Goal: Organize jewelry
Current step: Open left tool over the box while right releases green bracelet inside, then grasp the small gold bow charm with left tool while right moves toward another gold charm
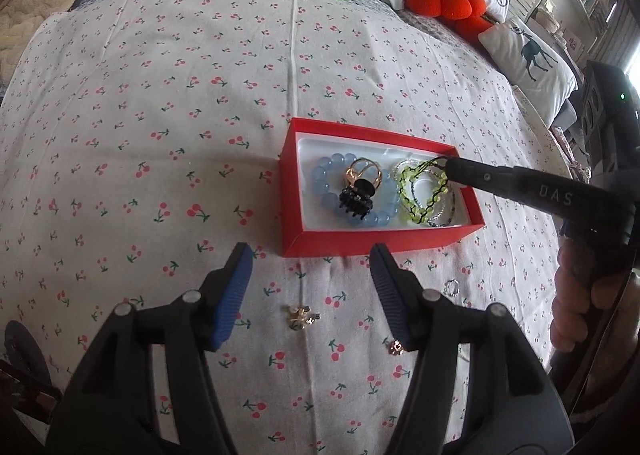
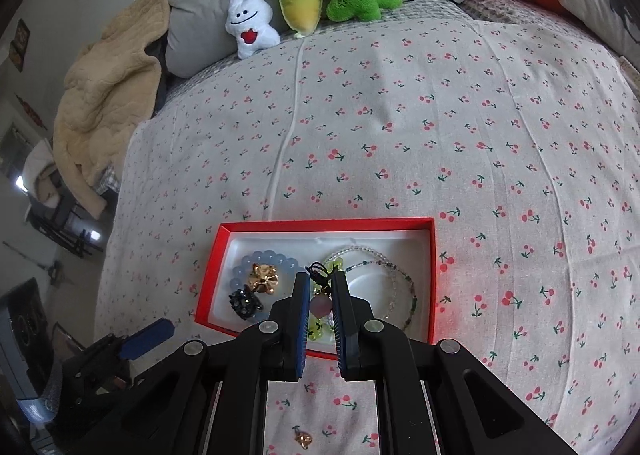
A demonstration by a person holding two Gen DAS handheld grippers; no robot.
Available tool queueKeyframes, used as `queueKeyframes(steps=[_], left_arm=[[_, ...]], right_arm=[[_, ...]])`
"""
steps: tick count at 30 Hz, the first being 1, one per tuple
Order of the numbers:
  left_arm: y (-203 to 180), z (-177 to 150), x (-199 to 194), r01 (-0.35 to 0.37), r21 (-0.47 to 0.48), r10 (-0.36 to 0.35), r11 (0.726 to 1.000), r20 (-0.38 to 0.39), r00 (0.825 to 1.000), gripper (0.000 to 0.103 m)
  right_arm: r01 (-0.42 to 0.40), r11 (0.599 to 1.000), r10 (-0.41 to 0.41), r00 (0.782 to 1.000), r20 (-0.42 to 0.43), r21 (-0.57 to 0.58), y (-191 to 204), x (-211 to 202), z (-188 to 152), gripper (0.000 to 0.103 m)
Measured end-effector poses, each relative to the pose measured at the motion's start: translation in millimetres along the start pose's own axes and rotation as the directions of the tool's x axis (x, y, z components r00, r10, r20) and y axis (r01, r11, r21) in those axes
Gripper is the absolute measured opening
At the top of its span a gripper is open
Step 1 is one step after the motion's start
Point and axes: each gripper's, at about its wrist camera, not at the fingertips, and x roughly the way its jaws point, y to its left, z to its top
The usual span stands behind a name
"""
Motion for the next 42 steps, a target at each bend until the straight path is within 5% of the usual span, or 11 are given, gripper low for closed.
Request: queueKeyframes(steps=[10,11,14,24,37,39,42], left_arm=[[9,-6,10,-0.083,-0.014,0.082,0.996,-0.064,0.995,0.083],[9,-7,11,-0.088,-0.013,0.087,0.996,-0.068,0.994,0.083],[9,-10,13,-0.101,-0.008,0.100,0.995,-0.076,0.992,0.084],[11,-23,18,-0.102,0.014,0.103,0.995,-0.100,0.990,0.084],[19,-56,6,0.002,0.077,0.004,0.997,-0.079,0.997,0.084],[19,-61,3,0.014,0.103,-0.008,0.995,-0.061,0.998,0.081],[18,-68,6,0.034,0.153,-0.027,0.988,-0.048,0.998,0.059]], right_arm=[[0.067,0.998,-0.067,0.998,-0.003,0.016,-19,-3,1,0.020],[0.067,0.998,-0.067,0.998,-0.004,0.017,-19,-5,0,0.027],[0.069,0.997,-0.069,0.998,0.007,0.020,-21,-13,-4,0.066],[0.073,0.997,-0.073,0.997,0.022,-0.001,-29,-38,-26,0.073],[0.137,0.990,-0.139,0.988,-0.059,-0.036,-55,-39,-82,0.077],[0.151,0.987,-0.154,0.986,-0.066,-0.048,-58,-38,-90,0.077],[0.154,0.986,-0.159,0.984,-0.083,-0.061,-62,-36,-101,0.077]])
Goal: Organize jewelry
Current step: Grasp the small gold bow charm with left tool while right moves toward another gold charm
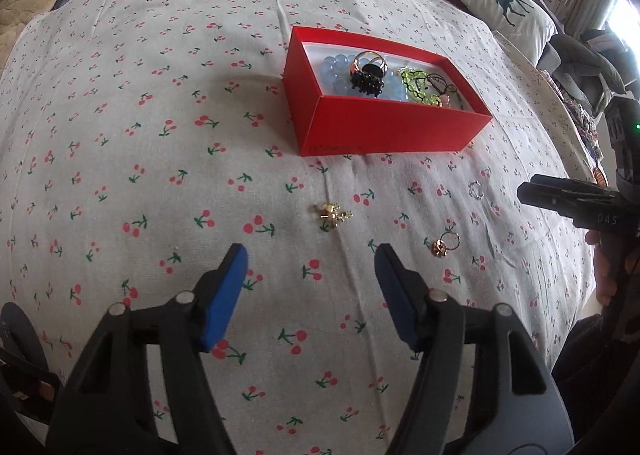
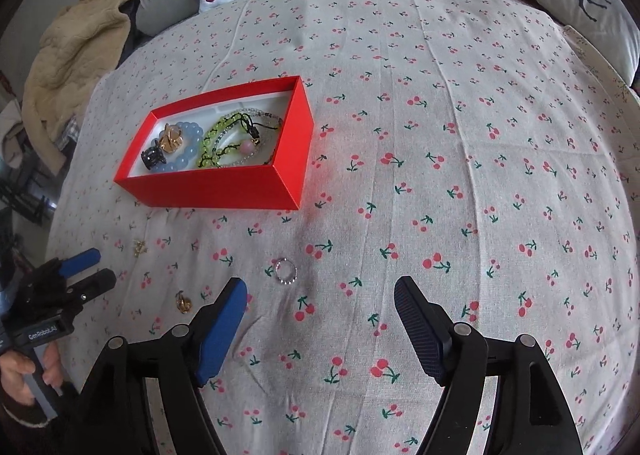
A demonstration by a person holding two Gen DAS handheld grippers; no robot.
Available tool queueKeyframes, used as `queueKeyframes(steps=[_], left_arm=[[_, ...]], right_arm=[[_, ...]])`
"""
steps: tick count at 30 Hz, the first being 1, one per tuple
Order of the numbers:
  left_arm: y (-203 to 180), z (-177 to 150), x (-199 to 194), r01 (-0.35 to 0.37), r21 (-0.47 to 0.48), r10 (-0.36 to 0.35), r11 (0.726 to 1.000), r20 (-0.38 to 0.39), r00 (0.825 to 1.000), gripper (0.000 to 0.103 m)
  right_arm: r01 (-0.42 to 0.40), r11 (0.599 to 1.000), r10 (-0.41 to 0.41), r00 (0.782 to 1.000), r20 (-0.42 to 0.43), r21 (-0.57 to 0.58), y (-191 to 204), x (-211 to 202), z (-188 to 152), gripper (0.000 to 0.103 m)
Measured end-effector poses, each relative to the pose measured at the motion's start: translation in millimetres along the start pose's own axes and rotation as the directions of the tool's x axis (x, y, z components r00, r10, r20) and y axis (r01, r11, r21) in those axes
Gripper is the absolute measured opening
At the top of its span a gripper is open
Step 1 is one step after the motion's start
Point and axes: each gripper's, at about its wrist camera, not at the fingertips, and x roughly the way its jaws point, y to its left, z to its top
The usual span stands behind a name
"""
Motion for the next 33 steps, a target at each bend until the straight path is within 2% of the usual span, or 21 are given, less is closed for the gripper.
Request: queueKeyframes(steps=[2,5,11,24,32,33], left_arm=[[-2,-3,5,0.009,0.026,-0.009,1.000,-0.001,1.000,0.045],[-6,-4,11,0.030,0.043,-0.030,0.999,-0.002,1.000,0.034],[-19,6,22,0.033,0.047,-0.033,0.998,-0.008,0.999,0.031],[-30,11,36,-0.059,0.069,0.059,0.996,0.004,0.998,0.031],[-30,12,35,-0.102,0.096,0.103,0.990,-0.001,0.995,0.009],[-30,11,34,-0.104,0.099,0.104,0.990,-0.002,0.995,0.009]], right_arm=[[0.000,1.000,0.000,1.000,-0.008,-0.011,0,2,-7,0.077],[-0.001,1.000,0.000,1.000,-0.019,-0.027,1,5,-14,0.077],[-0.010,0.999,0.008,1.000,-0.028,-0.049,7,7,-19,0.077],[-0.042,0.994,0.037,0.998,-0.052,-0.105,26,13,-20,0.077],[-0.043,0.993,0.037,0.998,-0.054,-0.107,31,14,-19,0.077],[-0.043,0.993,0.038,0.998,-0.052,-0.107,32,14,-18,0.077]])
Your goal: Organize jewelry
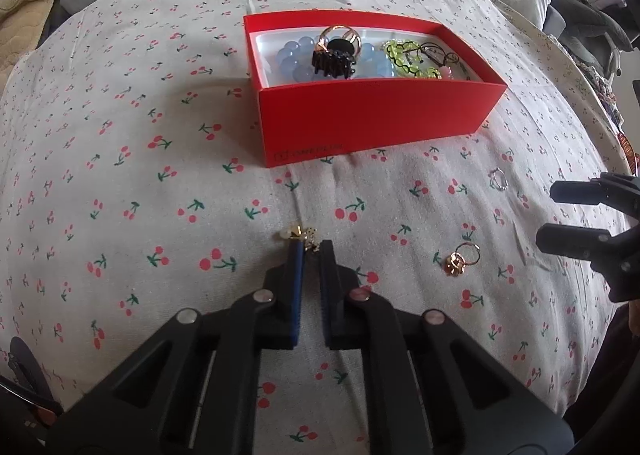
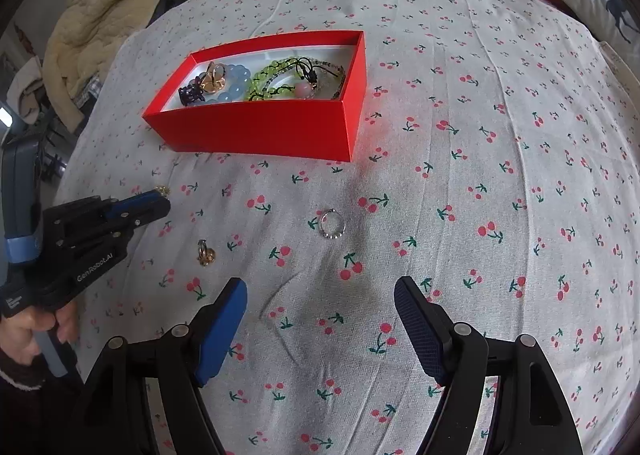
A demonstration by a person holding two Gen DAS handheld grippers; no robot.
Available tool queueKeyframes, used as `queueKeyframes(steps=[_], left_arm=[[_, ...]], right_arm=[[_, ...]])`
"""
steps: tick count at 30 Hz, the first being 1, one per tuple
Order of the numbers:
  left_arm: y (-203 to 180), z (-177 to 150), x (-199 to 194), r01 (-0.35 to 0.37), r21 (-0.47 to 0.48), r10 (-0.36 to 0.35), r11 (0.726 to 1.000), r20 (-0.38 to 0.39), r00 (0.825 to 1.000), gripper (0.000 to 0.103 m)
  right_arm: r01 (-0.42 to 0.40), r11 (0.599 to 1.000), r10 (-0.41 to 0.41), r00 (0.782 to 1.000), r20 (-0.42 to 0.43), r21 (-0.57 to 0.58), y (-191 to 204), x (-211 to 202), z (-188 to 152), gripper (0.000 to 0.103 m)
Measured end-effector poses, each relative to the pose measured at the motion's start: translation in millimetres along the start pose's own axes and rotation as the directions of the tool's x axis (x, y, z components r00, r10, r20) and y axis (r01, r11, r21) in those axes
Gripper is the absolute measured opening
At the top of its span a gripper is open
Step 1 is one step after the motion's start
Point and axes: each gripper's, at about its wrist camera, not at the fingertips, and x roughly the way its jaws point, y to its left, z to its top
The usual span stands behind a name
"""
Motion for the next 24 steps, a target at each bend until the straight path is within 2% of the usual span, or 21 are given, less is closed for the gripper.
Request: queueKeyframes(steps=[1,2,9,24], left_arm=[[0,-1,-1,0.000,0.001,0.000,1.000,-0.001,1.000,0.008],[1,-1,-1,0.001,0.000,-0.001,1.000,-0.002,1.000,0.001],[11,-8,-11,0.023,-0.023,-0.023,0.999,-0.007,1.000,0.001],[42,-26,-34,0.036,-0.072,-0.035,0.997,0.012,0.999,0.001]], right_arm=[[0.000,1.000,0.000,1.000,0.001,-0.001,1,0,1,0.077],[0.002,1.000,-0.002,1.000,0.002,-0.002,2,1,2,0.077],[-0.004,1.000,0.004,1.000,0.000,-0.009,15,4,8,0.077],[-0.024,0.998,0.019,0.997,-0.070,-0.066,62,30,17,0.077]])
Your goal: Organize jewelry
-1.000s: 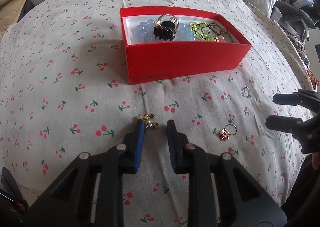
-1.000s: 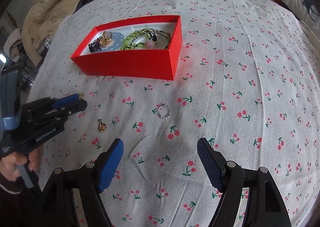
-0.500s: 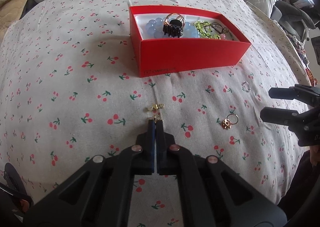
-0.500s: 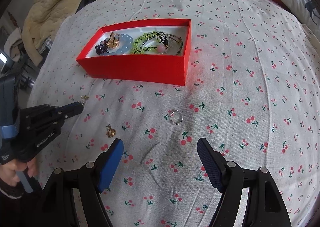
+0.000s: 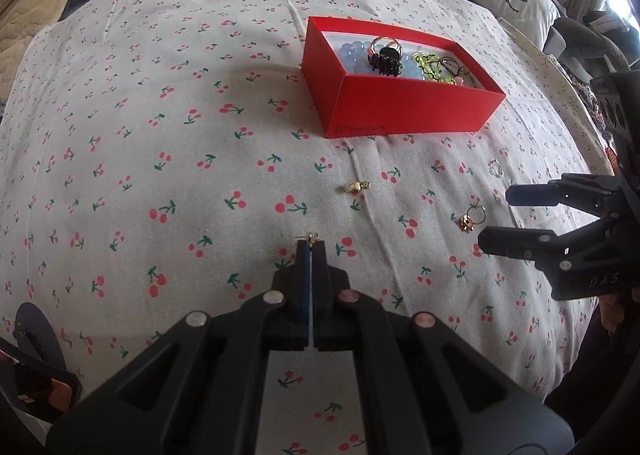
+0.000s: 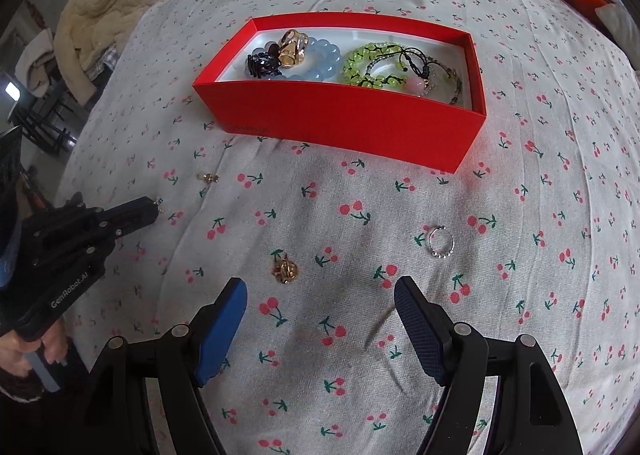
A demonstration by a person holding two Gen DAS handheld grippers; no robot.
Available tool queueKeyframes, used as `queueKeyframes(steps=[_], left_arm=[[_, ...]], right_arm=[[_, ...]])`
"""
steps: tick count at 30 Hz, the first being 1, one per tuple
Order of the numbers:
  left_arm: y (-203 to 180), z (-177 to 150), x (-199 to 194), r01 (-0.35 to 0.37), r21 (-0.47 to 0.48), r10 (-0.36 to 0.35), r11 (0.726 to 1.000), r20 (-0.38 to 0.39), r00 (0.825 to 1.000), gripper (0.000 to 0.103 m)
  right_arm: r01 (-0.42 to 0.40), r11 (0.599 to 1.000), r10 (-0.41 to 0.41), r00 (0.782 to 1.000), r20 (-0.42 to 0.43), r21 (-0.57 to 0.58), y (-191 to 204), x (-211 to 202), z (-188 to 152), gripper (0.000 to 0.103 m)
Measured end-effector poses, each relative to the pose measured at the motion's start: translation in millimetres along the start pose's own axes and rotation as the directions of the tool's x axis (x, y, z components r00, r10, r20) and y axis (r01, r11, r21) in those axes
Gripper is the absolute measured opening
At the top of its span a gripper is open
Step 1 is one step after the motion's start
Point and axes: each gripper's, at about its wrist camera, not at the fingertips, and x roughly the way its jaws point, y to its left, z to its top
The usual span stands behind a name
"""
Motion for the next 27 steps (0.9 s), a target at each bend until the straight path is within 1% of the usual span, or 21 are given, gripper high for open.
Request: queueKeyframes(steps=[5,7,9,10,12,13,15,17,21,27], left_arm=[[6,1,-7,0.010,-0.020,-0.009,1.000,0.011,1.000,0.001],[7,1,-9,0.013,-0.026,-0.012,1.000,0.016,1.000,0.001],[7,2,-11,0.016,-0.030,-0.016,0.999,0.019,1.000,0.001],[8,2,-11,0.018,-0.033,-0.018,0.999,0.019,1.000,0.001],[9,3,-12,0.023,-0.045,-0.022,0.999,0.019,1.000,0.001],[10,3,-12,0.025,-0.050,-0.024,0.998,0.018,1.000,0.001],[10,3,-11,0.023,-0.050,-0.022,0.998,0.018,1.000,0.001],[9,4,-9,0.018,-0.052,-0.018,0.998,0.013,1.000,0.001],[8,4,-7,0.025,-0.056,-0.025,0.998,0.005,1.000,0.001],[11,7,-10,0.041,-0.068,-0.040,0.997,0.013,0.999,0.001]], right_arm=[[-0.014,1.000,0.014,1.000,-0.019,0.017,5,8,7,0.077],[-0.017,0.999,0.018,1.000,-0.018,0.030,5,9,10,0.073],[-0.027,0.999,0.028,0.999,-0.023,0.041,4,11,15,0.061],[-0.033,0.998,0.035,0.999,-0.026,0.046,4,12,17,0.057],[-0.047,0.997,0.049,0.998,-0.033,0.059,2,13,19,0.043],[-0.052,0.997,0.054,0.998,-0.038,0.064,2,13,19,0.040],[-0.060,0.996,0.064,0.997,-0.049,0.066,2,15,19,0.024],[-0.072,0.995,0.076,0.995,-0.061,0.066,2,17,20,0.014],[-0.075,0.995,0.079,0.995,-0.063,0.064,2,15,19,0.007],[-0.070,0.996,0.072,0.996,-0.049,0.047,5,8,21,0.004]])
